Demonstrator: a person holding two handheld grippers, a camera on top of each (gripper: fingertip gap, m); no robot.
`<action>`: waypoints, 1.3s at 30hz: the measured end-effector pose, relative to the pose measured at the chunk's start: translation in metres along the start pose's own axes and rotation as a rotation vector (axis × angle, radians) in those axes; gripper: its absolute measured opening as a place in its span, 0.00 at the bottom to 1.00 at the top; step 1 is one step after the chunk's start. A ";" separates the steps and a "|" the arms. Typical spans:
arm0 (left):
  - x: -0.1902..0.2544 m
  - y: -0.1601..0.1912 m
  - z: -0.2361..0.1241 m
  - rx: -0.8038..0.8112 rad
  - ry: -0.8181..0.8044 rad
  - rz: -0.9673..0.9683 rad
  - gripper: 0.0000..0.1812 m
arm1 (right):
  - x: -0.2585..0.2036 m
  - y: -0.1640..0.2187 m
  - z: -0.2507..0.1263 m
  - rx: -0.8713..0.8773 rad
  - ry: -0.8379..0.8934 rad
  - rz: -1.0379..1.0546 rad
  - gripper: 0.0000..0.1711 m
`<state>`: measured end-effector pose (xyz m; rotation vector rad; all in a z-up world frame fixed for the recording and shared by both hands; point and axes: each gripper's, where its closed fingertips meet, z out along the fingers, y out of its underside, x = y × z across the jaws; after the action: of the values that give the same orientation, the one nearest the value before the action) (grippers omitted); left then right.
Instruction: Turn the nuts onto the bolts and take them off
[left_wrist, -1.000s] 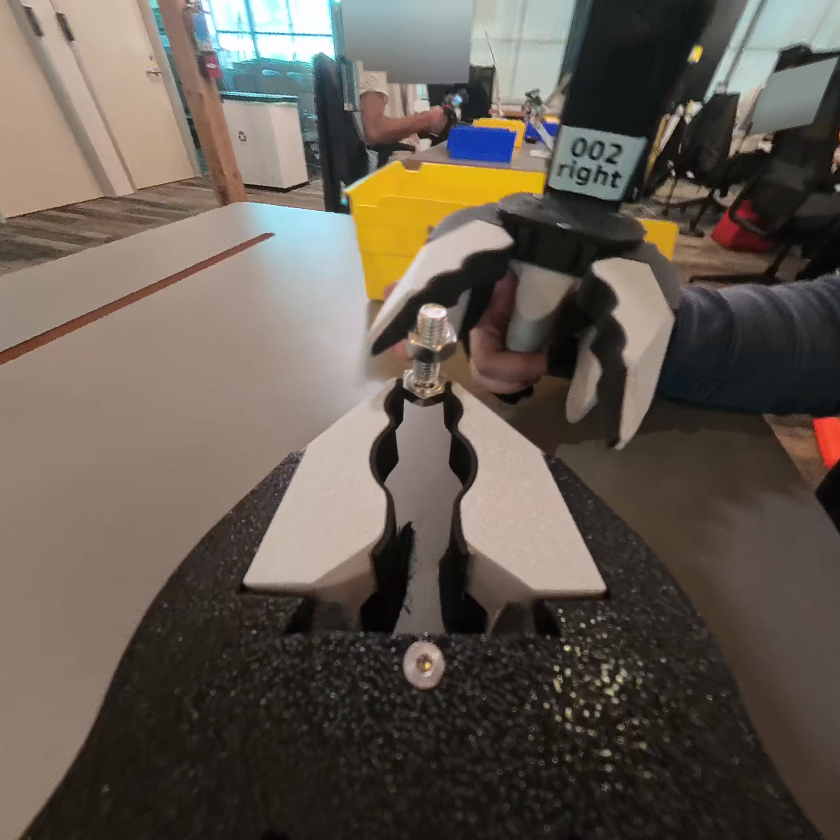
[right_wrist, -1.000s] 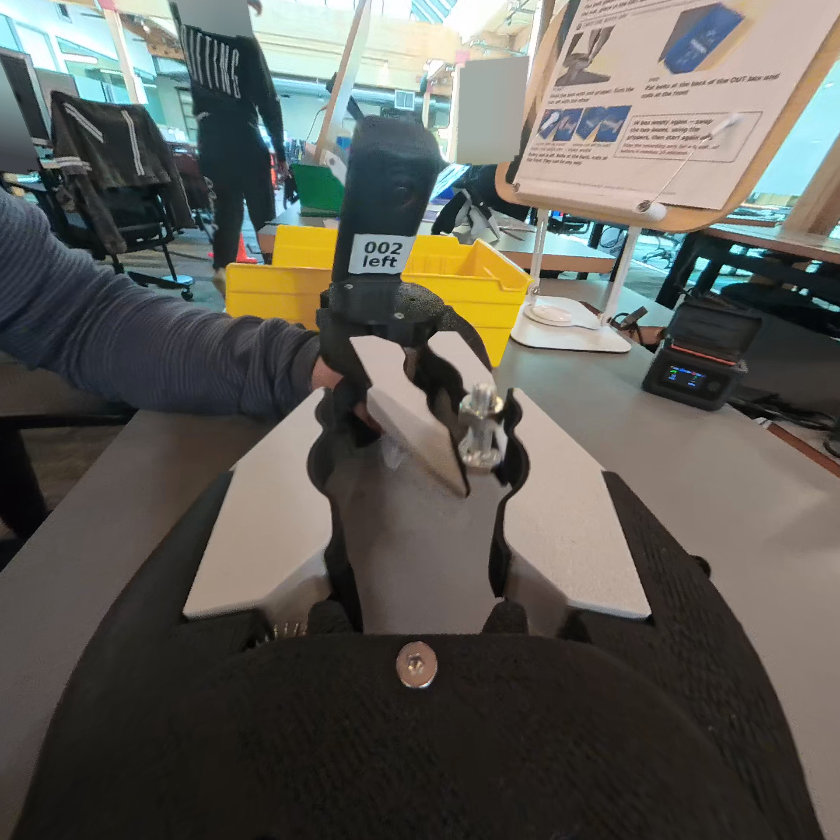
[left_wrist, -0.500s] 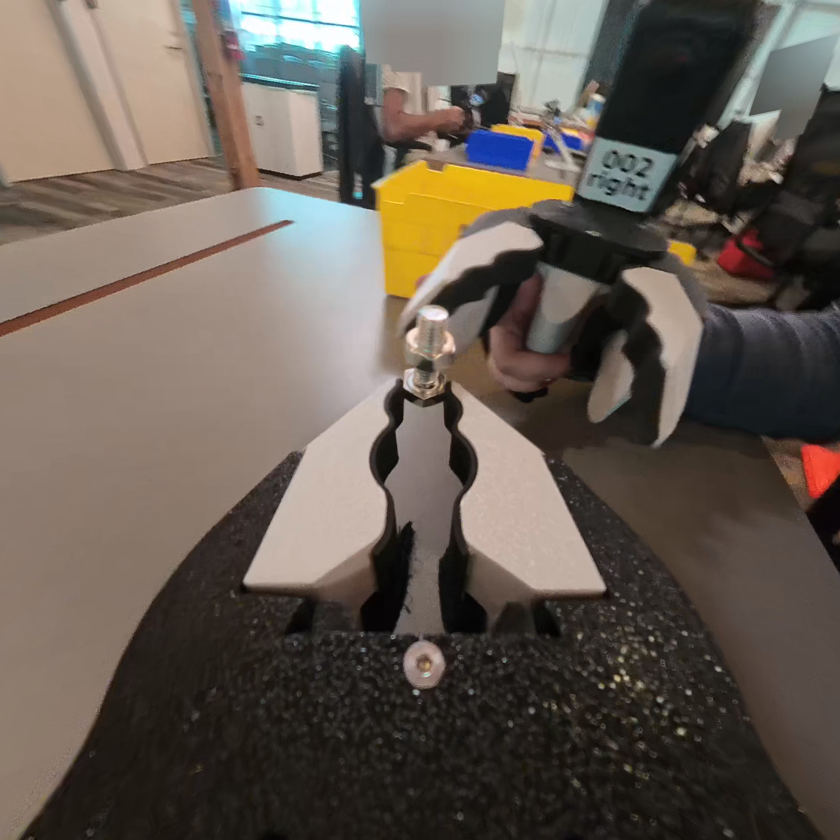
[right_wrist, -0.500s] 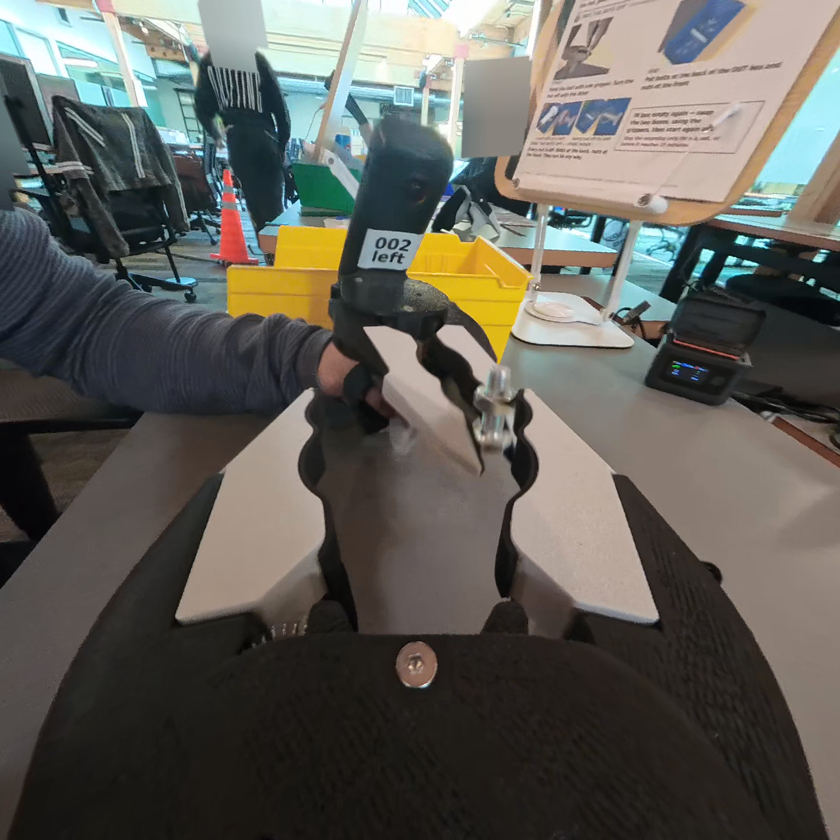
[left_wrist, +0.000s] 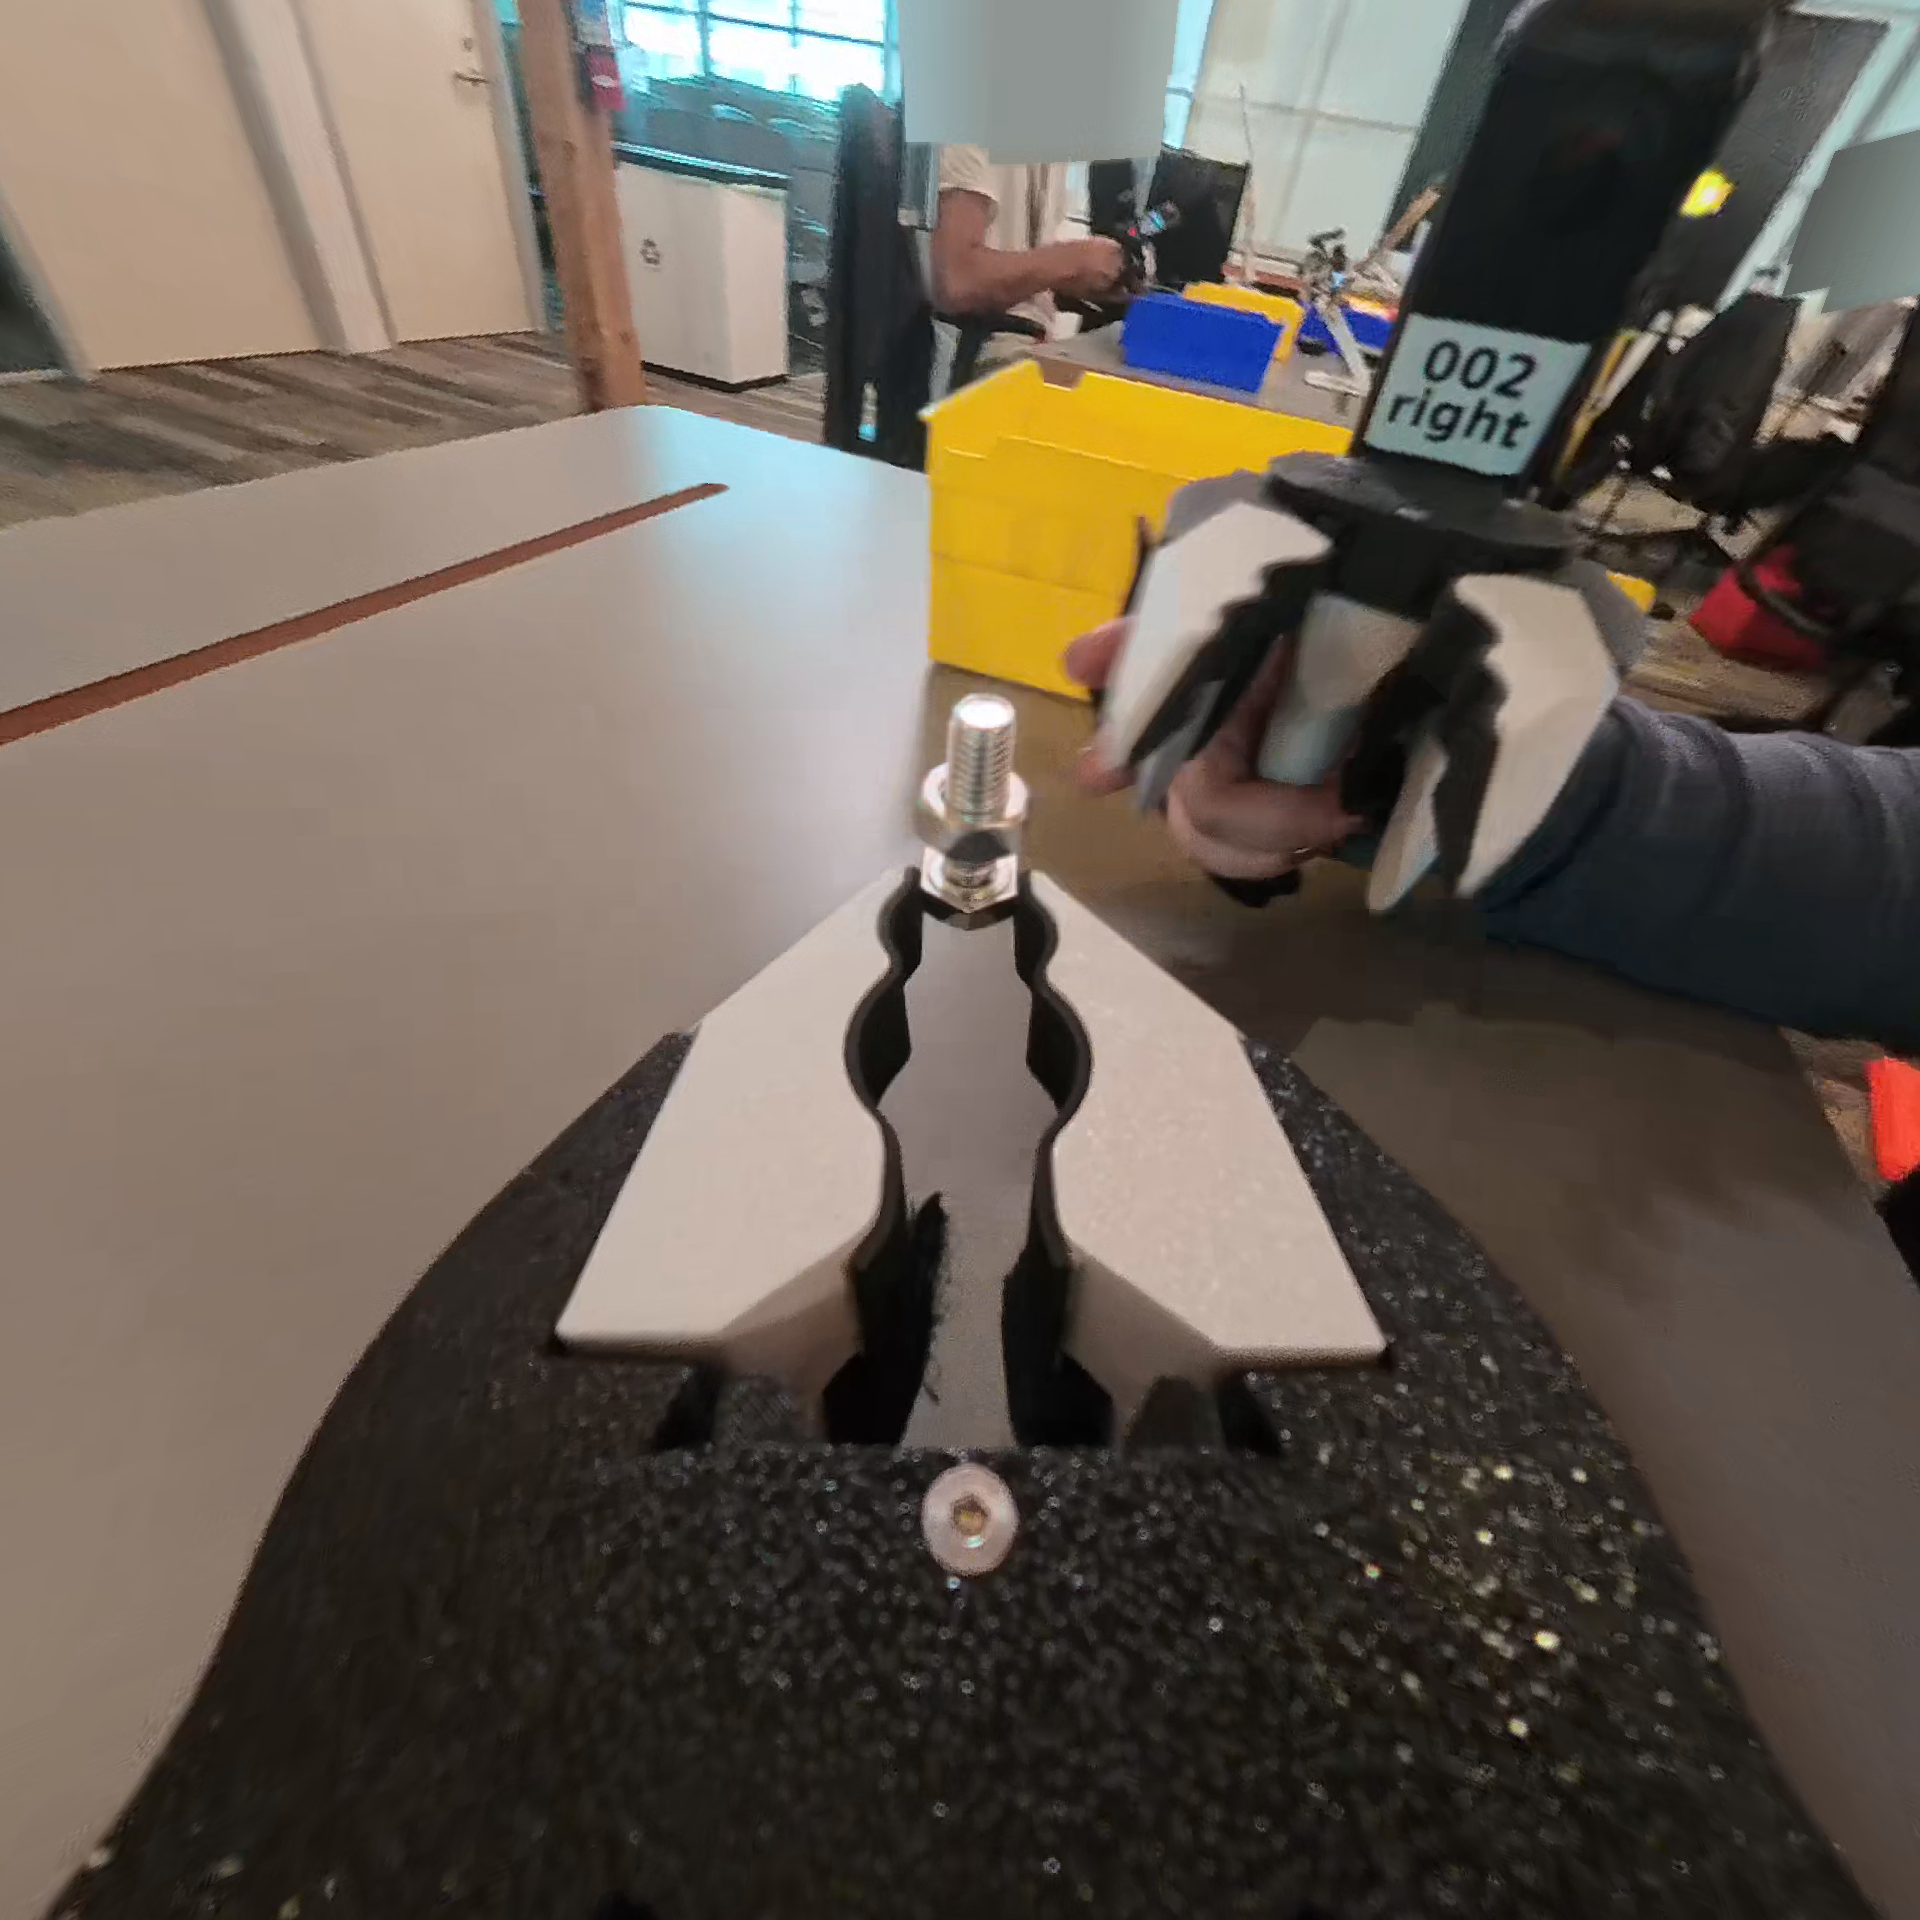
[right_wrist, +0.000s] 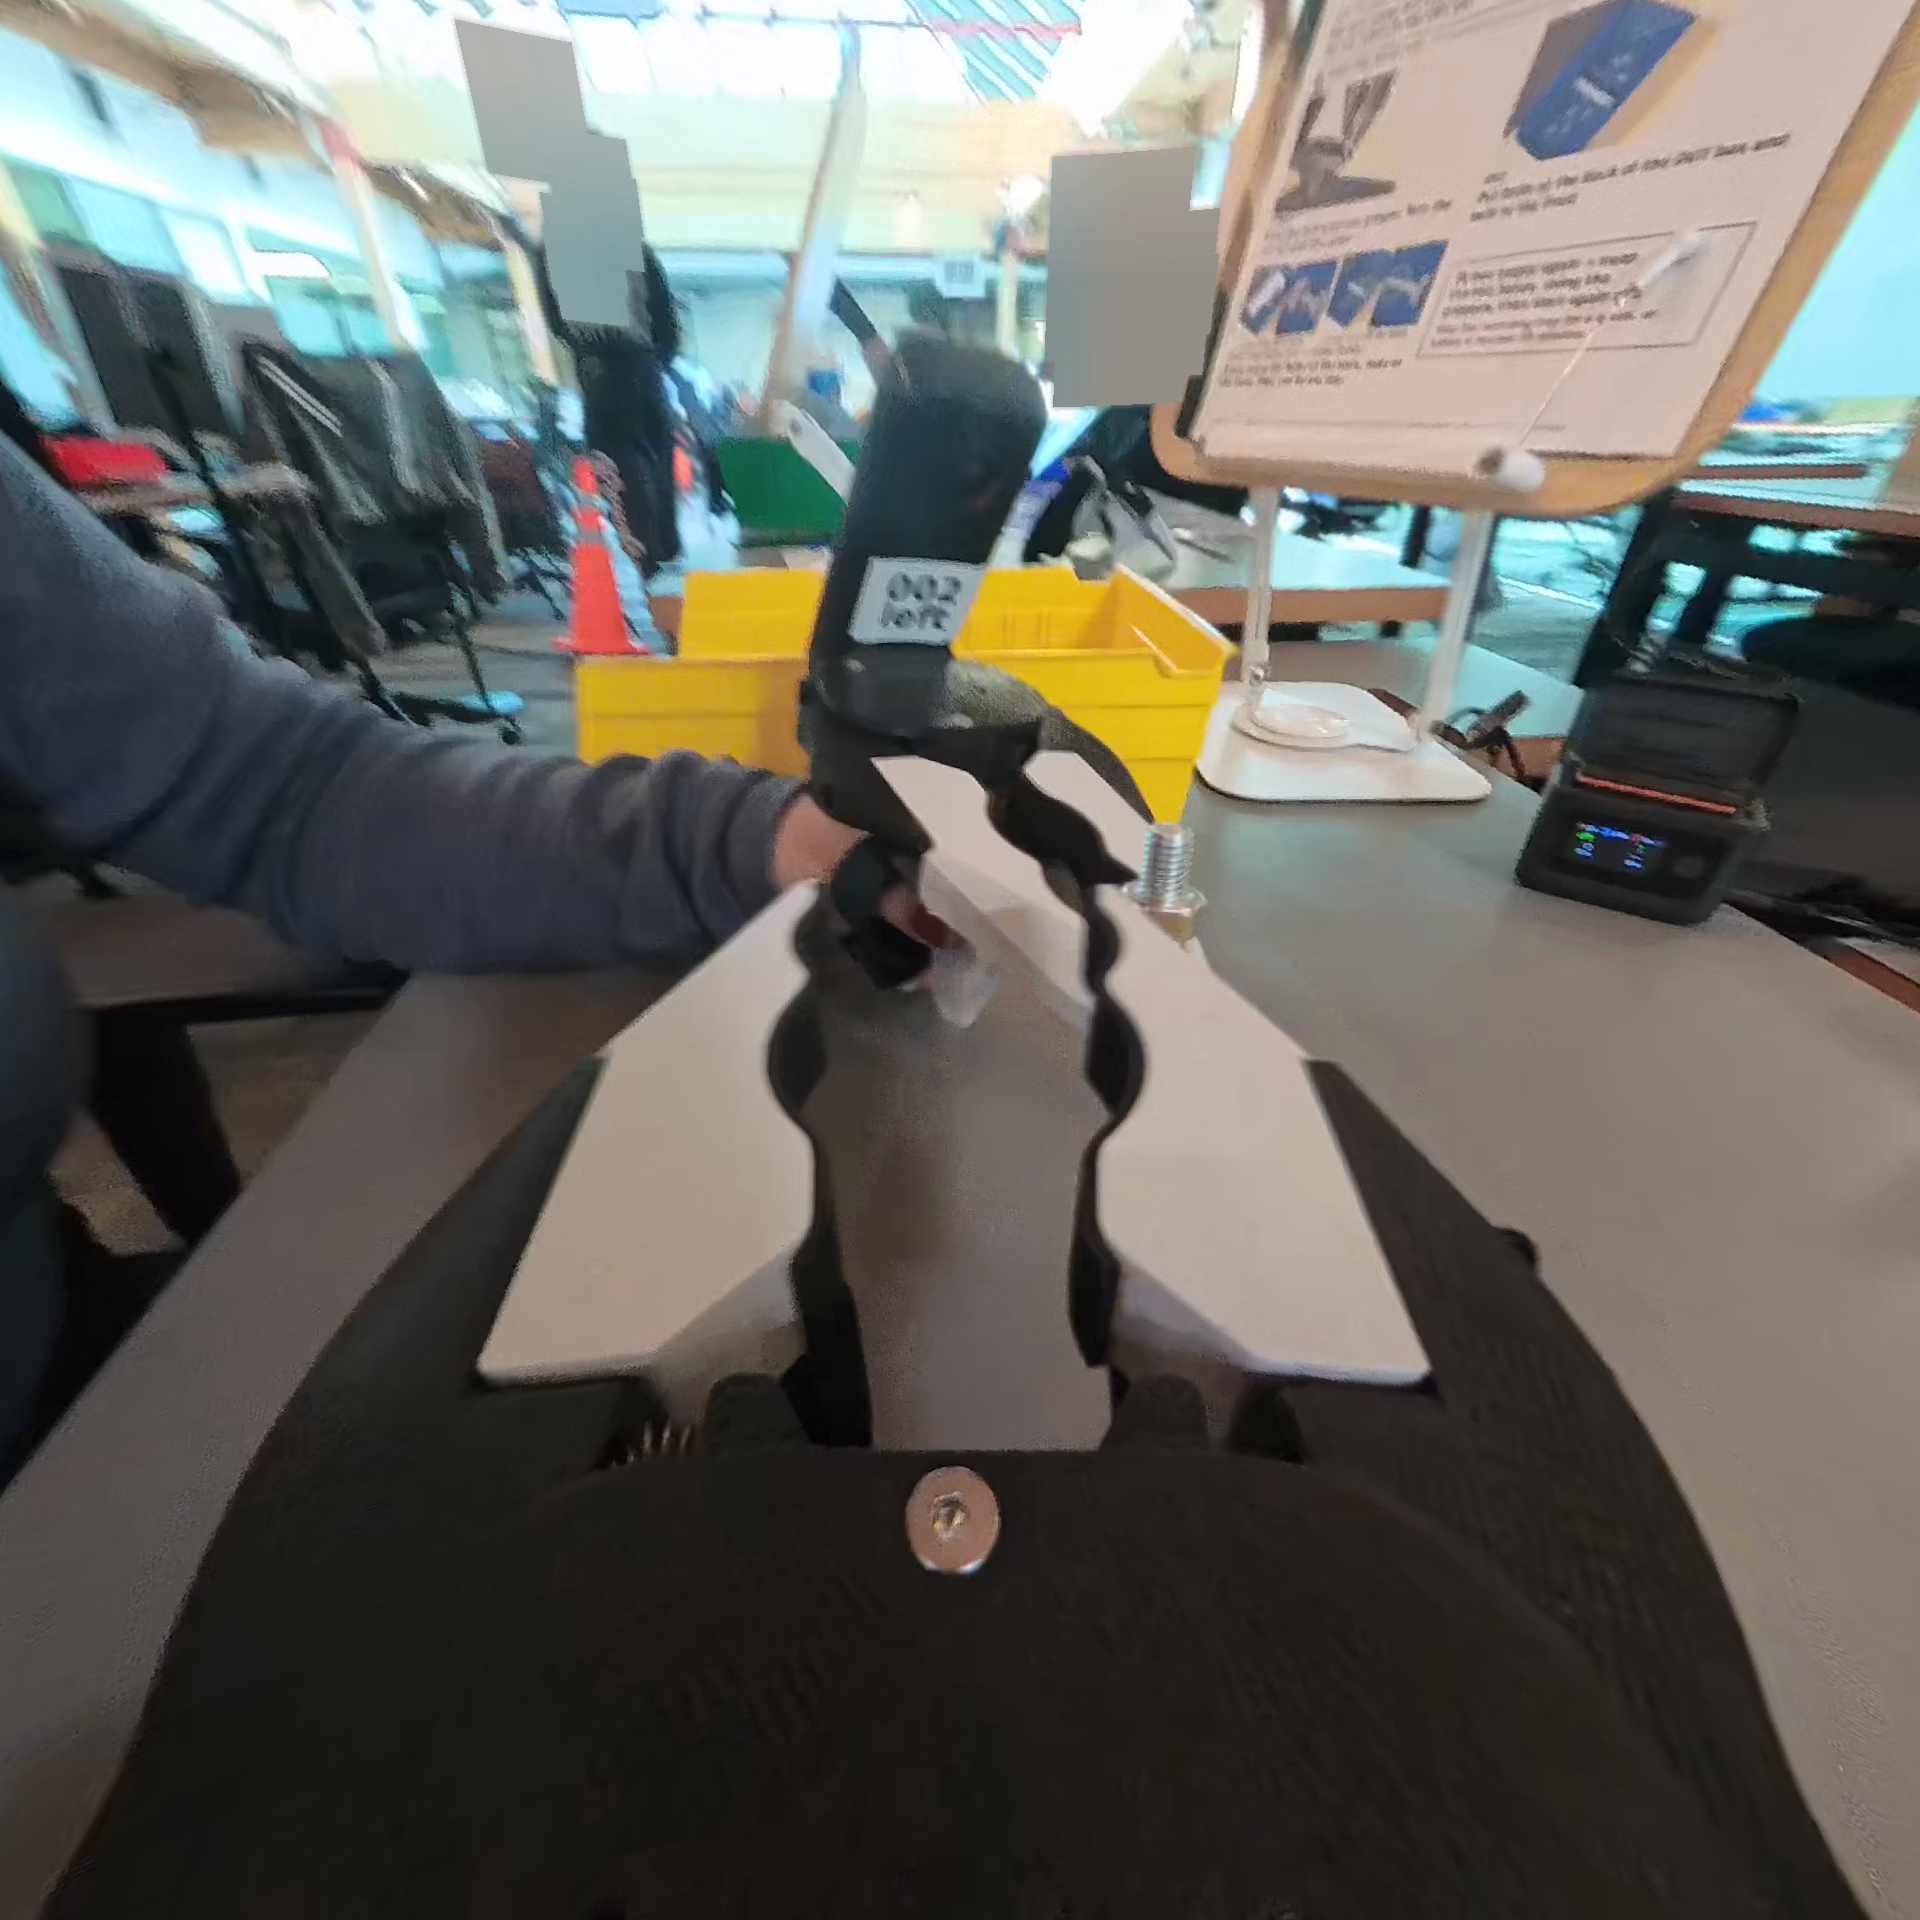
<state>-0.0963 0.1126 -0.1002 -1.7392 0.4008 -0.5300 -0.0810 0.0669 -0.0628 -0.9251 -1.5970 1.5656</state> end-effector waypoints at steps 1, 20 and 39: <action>-0.002 0.000 -0.002 -0.001 -0.006 0.008 0.09 | 0.004 -0.006 -0.005 0.038 0.013 0.020 0.27; -0.007 -0.016 0.006 0.119 -0.241 0.266 0.59 | 0.018 -0.067 -0.052 -0.063 0.387 -0.177 0.05; -0.013 -0.014 0.007 0.108 -0.281 0.163 0.62 | 0.050 0.093 -0.375 -1.229 0.855 0.496 0.23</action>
<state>-0.1039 0.1283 -0.0900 -1.6311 0.3042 -0.1823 0.2213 0.2971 -0.1489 -2.3450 -1.5891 0.0756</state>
